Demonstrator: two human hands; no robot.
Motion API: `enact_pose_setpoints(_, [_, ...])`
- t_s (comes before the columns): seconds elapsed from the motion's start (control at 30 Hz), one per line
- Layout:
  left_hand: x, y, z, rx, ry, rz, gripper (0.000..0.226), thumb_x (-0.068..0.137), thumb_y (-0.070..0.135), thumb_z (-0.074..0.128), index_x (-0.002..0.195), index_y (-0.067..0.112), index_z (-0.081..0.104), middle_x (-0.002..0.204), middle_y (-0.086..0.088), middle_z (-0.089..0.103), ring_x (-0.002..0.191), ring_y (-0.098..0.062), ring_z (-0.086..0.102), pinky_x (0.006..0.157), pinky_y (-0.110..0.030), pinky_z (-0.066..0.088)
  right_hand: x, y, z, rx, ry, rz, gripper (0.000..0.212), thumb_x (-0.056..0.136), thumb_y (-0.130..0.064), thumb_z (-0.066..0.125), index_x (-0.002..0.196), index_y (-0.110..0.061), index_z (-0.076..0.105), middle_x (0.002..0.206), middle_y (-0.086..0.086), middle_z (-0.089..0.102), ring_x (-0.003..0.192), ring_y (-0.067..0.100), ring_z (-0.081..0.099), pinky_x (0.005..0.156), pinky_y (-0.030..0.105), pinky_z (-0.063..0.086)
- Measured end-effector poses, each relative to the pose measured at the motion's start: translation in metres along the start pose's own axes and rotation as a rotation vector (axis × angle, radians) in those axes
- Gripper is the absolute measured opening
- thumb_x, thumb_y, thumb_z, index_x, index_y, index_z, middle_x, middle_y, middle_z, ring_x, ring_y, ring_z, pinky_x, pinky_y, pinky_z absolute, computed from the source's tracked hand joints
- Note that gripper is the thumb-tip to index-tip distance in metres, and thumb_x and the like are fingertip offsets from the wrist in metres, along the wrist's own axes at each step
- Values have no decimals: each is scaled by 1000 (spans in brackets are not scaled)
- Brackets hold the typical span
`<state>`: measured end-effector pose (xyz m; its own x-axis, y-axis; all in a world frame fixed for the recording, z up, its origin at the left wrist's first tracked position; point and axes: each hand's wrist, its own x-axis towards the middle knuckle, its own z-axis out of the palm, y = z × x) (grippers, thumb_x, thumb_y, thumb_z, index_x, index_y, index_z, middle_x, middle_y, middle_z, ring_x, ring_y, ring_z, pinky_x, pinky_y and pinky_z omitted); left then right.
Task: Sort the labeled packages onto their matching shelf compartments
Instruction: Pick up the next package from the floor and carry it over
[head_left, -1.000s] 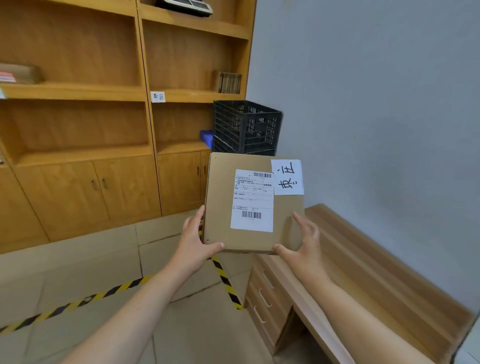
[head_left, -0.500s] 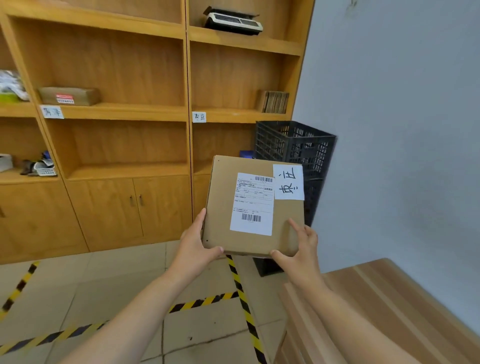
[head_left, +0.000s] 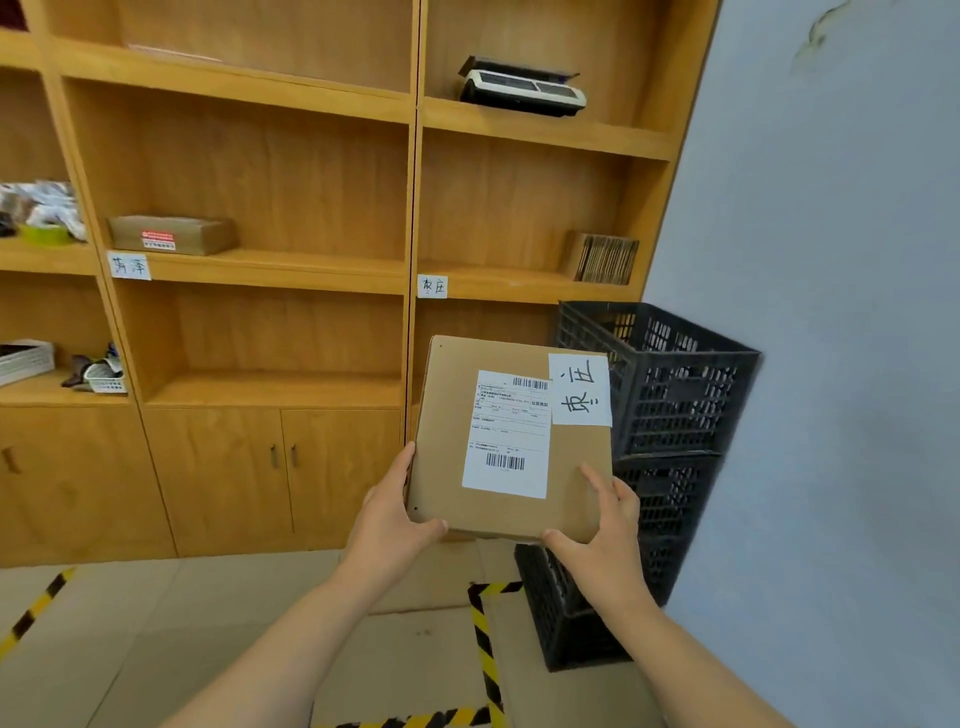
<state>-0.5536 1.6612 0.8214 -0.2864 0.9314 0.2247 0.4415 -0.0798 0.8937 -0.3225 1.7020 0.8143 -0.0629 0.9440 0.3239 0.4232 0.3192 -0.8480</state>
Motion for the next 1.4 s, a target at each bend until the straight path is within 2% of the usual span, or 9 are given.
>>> enact_pose_setpoints(0.2, [103, -27, -4, -4, -5, 29, 100, 69, 16, 76, 146, 35, 15, 144, 6, 39, 132, -14, 34, 103, -36, 38, 91, 12, 49, -6, 29, -22, 79, 70, -20, 76, 135, -38, 34, 137, -11, 21, 130, 15, 28, 110, 38, 32])
enact_pose_setpoints(0.43, [239, -55, -34, 5, 0, 106, 98, 70, 15, 76, 146, 31, 16, 138, 5, 44, 130, -15, 35, 94, -27, 37, 209, -2, 118, -12, 45, -52, 78, 72, -17, 75, 137, -32, 35, 135, -10, 22, 127, 14, 28, 105, 29, 31])
enact_pose_setpoints(0.63, [332, -86, -44, 7, -9, 101, 101, 69, 17, 77, 146, 36, 14, 137, 10, 45, 130, -14, 37, 96, -31, 43, 285, 3, 166, 2, 58, -42, 77, 73, -16, 74, 137, -34, 36, 135, -12, 20, 127, 11, 26, 105, 28, 30])
enact_pose_setpoints(0.77, [374, -103, -37, 19, -28, 103, 99, 68, 17, 76, 144, 40, 16, 135, 13, 46, 127, -13, 39, 98, -39, 45, 324, 19, 183, -5, 58, -31, 76, 72, -17, 75, 135, -37, 35, 134, -12, 20, 127, 10, 25, 106, 30, 31])
enact_pose_setpoints(0.87, [405, -113, -27, 33, -15, 99, 98, 68, 17, 76, 144, 40, 19, 136, 14, 46, 126, -14, 40, 98, -39, 45, 355, 35, 194, -2, 54, -26, 76, 71, -18, 75, 131, -43, 35, 137, -9, 23, 129, 14, 29, 106, 33, 35])
enact_pose_setpoints(1.0, [448, -123, -12, 49, 5, 109, 96, 68, 14, 75, 143, 39, 22, 130, 22, 44, 125, -12, 41, 98, -38, 45, 405, 57, 209, 21, 33, -25, 77, 70, -16, 75, 130, -44, 36, 139, -9, 21, 130, 12, 28, 107, 30, 33])
enact_pose_setpoints(1.23, [545, -126, 25, 56, 72, 96, 91, 67, 16, 73, 141, 39, 26, 142, 14, 41, 128, -15, 38, 101, -42, 43, 520, 91, 219, 41, -2, -78, 76, 70, -20, 75, 132, -43, 37, 138, -14, 19, 132, 14, 26, 111, 38, 31])
enact_pose_setpoints(1.4, [618, -109, 57, 57, 131, 125, 88, 67, 9, 73, 142, 28, 31, 142, 7, 42, 128, -15, 40, 103, -39, 42, 605, 105, 208, 26, -18, -121, 75, 72, -17, 74, 135, -38, 37, 141, -8, 19, 127, 10, 28, 104, 27, 31])
